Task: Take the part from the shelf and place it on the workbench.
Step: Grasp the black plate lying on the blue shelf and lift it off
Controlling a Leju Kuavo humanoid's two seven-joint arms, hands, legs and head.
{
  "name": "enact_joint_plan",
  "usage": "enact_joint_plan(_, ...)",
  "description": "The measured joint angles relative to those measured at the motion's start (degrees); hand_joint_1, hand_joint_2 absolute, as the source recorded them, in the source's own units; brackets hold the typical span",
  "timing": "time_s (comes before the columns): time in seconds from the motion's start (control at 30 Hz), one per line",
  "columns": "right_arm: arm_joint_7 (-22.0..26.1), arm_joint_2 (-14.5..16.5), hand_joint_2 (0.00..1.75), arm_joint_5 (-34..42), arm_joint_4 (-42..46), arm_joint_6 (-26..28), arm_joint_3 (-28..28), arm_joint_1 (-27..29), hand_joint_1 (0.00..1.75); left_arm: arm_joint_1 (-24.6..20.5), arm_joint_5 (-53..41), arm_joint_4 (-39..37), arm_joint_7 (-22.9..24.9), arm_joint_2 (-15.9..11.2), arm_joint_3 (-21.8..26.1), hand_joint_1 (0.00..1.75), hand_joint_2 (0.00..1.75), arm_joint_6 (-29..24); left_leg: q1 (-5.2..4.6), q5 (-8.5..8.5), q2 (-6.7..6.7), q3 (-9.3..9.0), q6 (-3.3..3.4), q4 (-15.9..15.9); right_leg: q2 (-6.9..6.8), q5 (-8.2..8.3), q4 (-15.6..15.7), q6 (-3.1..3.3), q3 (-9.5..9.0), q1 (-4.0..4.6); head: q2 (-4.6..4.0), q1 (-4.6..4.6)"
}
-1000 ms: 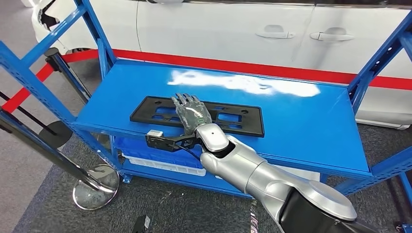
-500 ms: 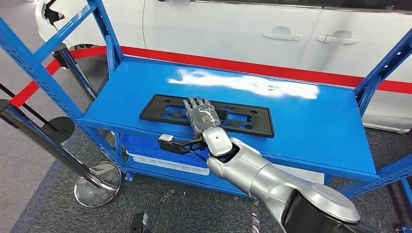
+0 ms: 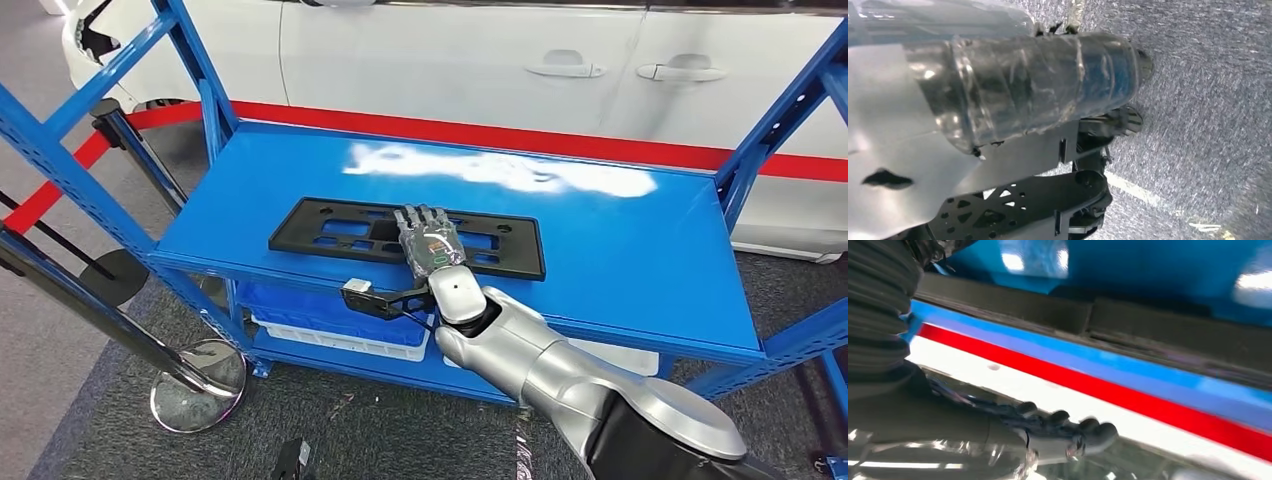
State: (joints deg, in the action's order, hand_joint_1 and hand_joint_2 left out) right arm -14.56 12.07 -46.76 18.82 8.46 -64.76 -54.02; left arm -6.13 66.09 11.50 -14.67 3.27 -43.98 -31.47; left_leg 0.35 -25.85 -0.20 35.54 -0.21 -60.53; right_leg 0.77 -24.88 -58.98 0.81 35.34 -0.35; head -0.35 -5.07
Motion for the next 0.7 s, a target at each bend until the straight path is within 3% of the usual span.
enact_joint_plan(0.1,-1.21,-0.66,1.75,-0.53,-0.25,-0.55,0.0,0.06,0.0,0.09,0.31,0.0,-0.07,-0.01,0.0,0.0,0.0,-0.02,-0.43,0.08,-0.16,-1.01,0.83,2.13,0.0,0.23,0.31,-0.83,0.09,0.08,0.0,0.05)
enact_joint_plan(0.17,-1.9,-1.18,1.75,-1.06,-0.39,-0.64,0.0,0.1,0.0,0.2,0.39,0.0,-0.11,-0.02,0.0,0.0,0.0,-0.13,-0.16,0.39,-0.1,-1.11,1.52,2.47,-0.09,-0.19,-0.13,-1.45,0.41,0.07,0.0,0.08)
enact_joint_plan(0.23,-2.45,-1.79,1.75,-1.96,-0.48,-0.66,0.0,0.09,0.0,0.19,0.44,0.0,-0.23,-0.01,0.0,0.0,0.0,-0.32,0.08,0.66,0.0,-1.28,2.17,2.85,-0.2,-2.7,-4.21,-1.97,2.27,0.07,0.0,0.31)
enact_joint_plan(0.33,-3.5,-2.68,1.75,-3.71,-0.66,-0.92,0.0,0.34,0.0,0.14,0.4,0.0,-0.48,0.01,0.0,0.0,0.0,-0.72,-0.04,0.62,0.05,-1.29,2.56,2.78,-0.24,-7.4,-15.23,-2.2,7.47,0.04,0.0,0.54)
enact_joint_plan(0.4,-4.17,-3.2,1.75,-4.5,-0.82,-1.08,0.0,0.54,0.0,0.15,0.3,0.0,-0.54,0.01,0.0,0.0,0.0,-0.92,-0.08,0.54,0.01,-1.28,2.61,2.65,-0.24,-6.93,-17.04,-2.09,8.59,0.04,0.0,0.55)
enact_joint_plan(0.43,-4.39,-3.4,1.75,-4.77,-0.87,-1.09,0.0,0.57,0.0,0.14,0.27,0.0,-0.55,0.01,0.0,0.0,0.0,-1.0,-0.09,0.46,-0.04,-1.3,2.6,2.54,-0.24,-5.4,-14.88,-1.96,7.65,0.04,0.0,0.55)
enact_joint_plan(0.5,-4.86,-3.6,1.75,-5.37,-0.9,-1.29,0.0,0.46,0.0,0.14,0.29,0.0,-0.59,0.03,0.0,0.0,0.0,-1.17,-0.13,0.14,-0.11,-1.27,2.38,2.15,-0.25,-1.77,-6.63,-1.58,3.65,0.11,0.0,0.54)
enact_joint_plan(0.57,-5.79,-3.68,1.75,-6.23,-0.9,-1.87,0.0,0.37,0.0,0.11,0.37,0.0,-0.68,0.05,0.0,0.0,0.0,-1.38,-0.29,-0.17,-0.13,-1.1,1.93,1.73,-0.2,0.05,-0.91,-1.22,0.83,0.28,0.0,0.48)
enact_joint_plan(0.7,-7.51,-3.91,1.75,-7.3,-0.97,-2.77,-0.01,0.35,0.0,0.17,0.47,0.0,-0.81,0.08,0.0,0.0,0.0,-1.61,-0.34,-0.63,-0.11,-0.8,0.85,1.5,-0.15,0.24,-0.06,-0.33,0.48,0.22,0.0,0.44)
